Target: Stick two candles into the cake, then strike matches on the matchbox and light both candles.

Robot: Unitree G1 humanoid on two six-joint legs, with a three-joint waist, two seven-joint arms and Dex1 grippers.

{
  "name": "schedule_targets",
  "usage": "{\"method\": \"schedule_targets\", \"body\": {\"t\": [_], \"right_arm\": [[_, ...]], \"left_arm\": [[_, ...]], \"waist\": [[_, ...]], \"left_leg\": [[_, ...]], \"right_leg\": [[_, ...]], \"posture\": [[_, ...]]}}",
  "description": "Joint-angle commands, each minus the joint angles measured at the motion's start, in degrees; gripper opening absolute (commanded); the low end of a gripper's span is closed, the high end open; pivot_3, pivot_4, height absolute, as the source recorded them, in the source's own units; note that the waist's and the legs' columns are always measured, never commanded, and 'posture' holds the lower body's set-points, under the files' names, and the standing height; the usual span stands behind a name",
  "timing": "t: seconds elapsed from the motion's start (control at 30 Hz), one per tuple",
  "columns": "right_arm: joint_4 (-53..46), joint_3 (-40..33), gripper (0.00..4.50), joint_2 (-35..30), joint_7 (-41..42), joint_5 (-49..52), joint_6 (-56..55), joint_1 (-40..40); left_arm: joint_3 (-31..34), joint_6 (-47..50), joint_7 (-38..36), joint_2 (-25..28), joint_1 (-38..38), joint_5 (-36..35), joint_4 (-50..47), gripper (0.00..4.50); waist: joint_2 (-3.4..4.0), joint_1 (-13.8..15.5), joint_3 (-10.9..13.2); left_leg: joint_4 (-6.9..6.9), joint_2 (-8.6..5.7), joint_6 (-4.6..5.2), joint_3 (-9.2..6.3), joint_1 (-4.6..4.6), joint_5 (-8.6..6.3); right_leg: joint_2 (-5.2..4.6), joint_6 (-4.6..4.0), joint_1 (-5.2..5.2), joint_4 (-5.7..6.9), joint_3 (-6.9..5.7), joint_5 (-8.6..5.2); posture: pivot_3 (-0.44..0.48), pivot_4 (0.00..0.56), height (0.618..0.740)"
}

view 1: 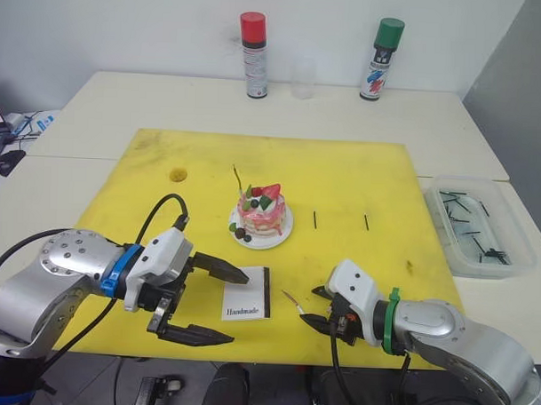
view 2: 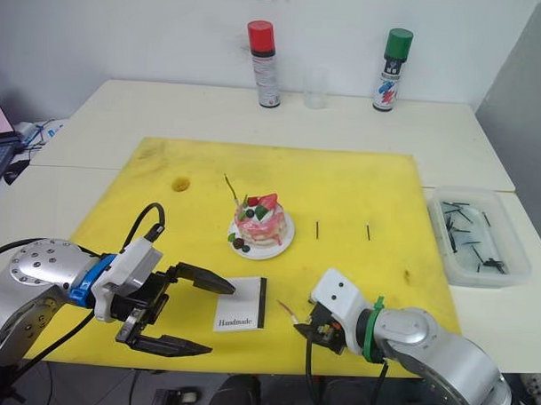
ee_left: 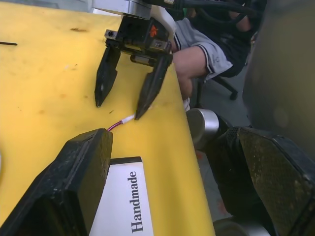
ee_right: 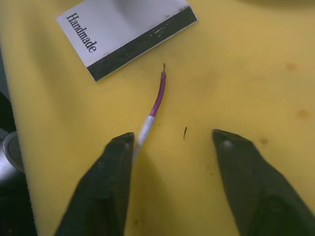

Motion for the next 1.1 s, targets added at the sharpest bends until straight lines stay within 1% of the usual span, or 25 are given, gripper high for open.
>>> {"method": "schedule_targets", "body": {"t": [0.03, 0.13, 0.17, 0.37, 0.4, 0.5, 0.57, 0.63, 0.7, 0.8, 0.83, 0.9, 0.97, 1.03, 1.1], "right_arm": [[-2.3, 0.6, 1.17, 0.1, 0.6, 1.4, 2.0, -0.6], [-2.7, -0.1, 0.09, 0.7, 0.5, 2.7, 4.2, -1.8], [-2.8, -0.7, 0.04, 1.1, 0.5, 3.4, 5.2, -2.3], [-3.9, -6.6, 0.04, 2.0, 1.7, 8.6, 10.5, -6.7], [-4.2, -8.7, 0.04, 1.9, 2.3, 9.9, 11.2, -7.7], [-5.1, -14.1, 0.04, -0.2, 4.2, 13.2, 11.9, -9.2], [-5.3, -18.6, 0.04, -4.4, 6.4, 13.7, 10.6, -8.4], [-4.9, -24.6, 0.04, -9.8, 9.9, 13.5, 7.9, -5.8], [-3.8, -30.2, 0.04, -14.4, 13.9, 12.9, 4.7, -1.0], [-2.1, -38.2, 0.04, -19.3, 21.1, 9.3, -3.7, 10.2], [-1.6, -40.1, 0.04, -20.0, 23.0, 8.2, -6.3, 13.5], [1.1, -44.7, 0.04, -20.5, 27.6, 3.4, -13.7, 22.8], [4.5, -48.8, 0.04, -19.7, 31.7, -1.1, -20.7, 31.2], [7.4, -50.8, 0.04, -18.7, 34.0, -4.0, -26.2, 36.3], [10.1, -51.7, 0.04, -17.5, 35.2, -6.0, -30.5, 39.5]], "left_arm": [[0.2, -0.7, 0.2, -0.3, -0.4, -0.3, -0.8, 4.50], [0.3, -0.6, 0.4, -0.5, -0.2, -0.5, -1.0, 4.50], [0.3, -0.6, 0.4, -0.6, -0.2, -0.5, -0.9, 4.50], [-0.3, -1.0, 0.4, -1.4, -1.0, -0.3, -0.3, 4.50], [-0.5, -0.8, 0.5, -1.7, -1.4, -0.5, -0.1, 4.50], [-0.9, -0.1, 0.7, -2.7, -2.7, -1.2, 0.2, 4.50], [-1.5, 0.4, 0.8, -3.8, -4.0, -1.9, 0.2, 4.50], [-2.2, 1.5, 1.0, -4.9, -5.4, -3.2, -0.1, 4.50], [-2.8, 2.6, 1.4, -6.0, -6.6, -4.3, -0.4, 4.50], [-3.5, 3.9, 1.8, -7.1, -8.0, -5.6, -0.9, 4.50], [-3.7, 4.1, 1.9, -7.3, -8.2, -5.8, -1.0, 4.50], [-4.0, 4.6, 2.0, -7.8, -8.8, -6.4, -1.2, 4.50], [-4.7, 4.4, 1.5, -8.0, -9.1, -6.2, -1.1, 4.50], [-5.2, 4.1, 1.2, -8.2, -9.3, -5.9, -0.9, 4.50], [-5.5, 4.1, 1.3, -8.5, -9.6, -6.0, -1.0, 4.50]], "waist": [[0.00, 0.0, 0.0], [0.00, 0.0, 0.0], [0.00, 0.0, 0.0], [0.00, -0.1, 0.0], [0.00, -0.1, 0.0], [0.00, 0.0, 0.0], [0.00, 0.1, 0.0], [0.00, 0.5, 0.0], [0.00, 1.0, 0.0], [-0.01, 1.2, 0.0], [-0.02, 1.1, 0.0], [-0.02, 1.1, 0.0], [-0.03, 1.1, 0.0], [-0.03, 1.0, 0.0], [-0.04, 0.9, 0.0]], "left_leg": [[0.00, 0.00, 0.00, 0.00, 0.00, 0.00], [0.00, 0.00, 0.00, 0.00, 0.01, 0.00], [0.00, 0.00, 0.00, 0.00, 0.01, 0.00], [0.02, 0.00, 0.00, 0.00, 0.02, 0.00], [0.02, 0.00, 0.00, 0.00, 0.01, 0.00], [0.03, 0.00, 0.00, 0.00, 0.00, 0.00], [0.02, -0.01, 0.00, 0.00, 0.02, 0.00], [0.03, -0.03, 0.00, -0.01, 0.00, 0.00], [0.02, -0.05, 0.01, 0.00, 0.00, 0.00], [0.01, -0.03, 0.01, -0.01, 0.02, -0.01], [0.01, -0.03, 0.01, 0.00, 0.02, -0.01], [0.03, -0.04, 0.02, 0.00, 0.09, -0.01], [0.05, -0.05, 0.01, 0.00, 0.22, -0.01], [0.08, -0.05, 0.01, 0.00, 0.43, -0.01], [0.08, -0.05, 0.01, 0.01, 0.53, -0.01]], "right_leg": [[0.00, 0.00, 0.00, 0.00, 0.00, 0.00], [0.00, 0.00, 0.00, 0.00, -0.01, 0.00], [0.00, 0.00, 0.00, 0.00, -0.01, 0.00], [0.00, 0.02, 0.04, 0.01, -0.01, 0.01], [0.00, 0.02, 0.04, 0.01, -0.01, 0.01], [0.00, 0.02, 0.05, 0.00, -0.02, 0.01], [0.00, 0.02, 0.08, -0.01, -0.02, 0.01], [-0.02, 0.02, 0.09, -0.04, -0.02, 0.01], [-0.04, 0.02, 0.12, -0.08, -0.02, 0.01], [-0.02, 0.05, 0.16, -0.08, -0.05, -0.04], [-0.02, 0.05, 0.17, -0.08, -0.05, -0.04], [-0.03, 0.09, 0.27, -0.08, -0.04, -0.07], [-0.03, 0.11, 0.42, -0.10, -0.03, -0.08], [-0.04, 0.14, 0.62, -0.10, -0.02, -0.09], [-0.03, 0.17, 0.69, -0.09, 0.02, -0.07]], "posture": [[0.000, 0.150, 0.740], [0.000, 0.150, 0.740], [0.000, 0.150, 0.740], [0.000, 0.150, 0.740], [0.000, 0.150, 0.740], [0.000, 0.150, 0.740], [0.000, 0.150, 0.740], [0.000, 0.150, 0.740], [0.000, 0.150, 0.740], [0.000, 0.150, 0.740], [0.000, 0.150, 0.740], [0.000, 0.150, 0.740], [0.000, 0.150, 0.740], [0.000, 0.150, 0.740], [0.000, 0.150, 0.740]]}}
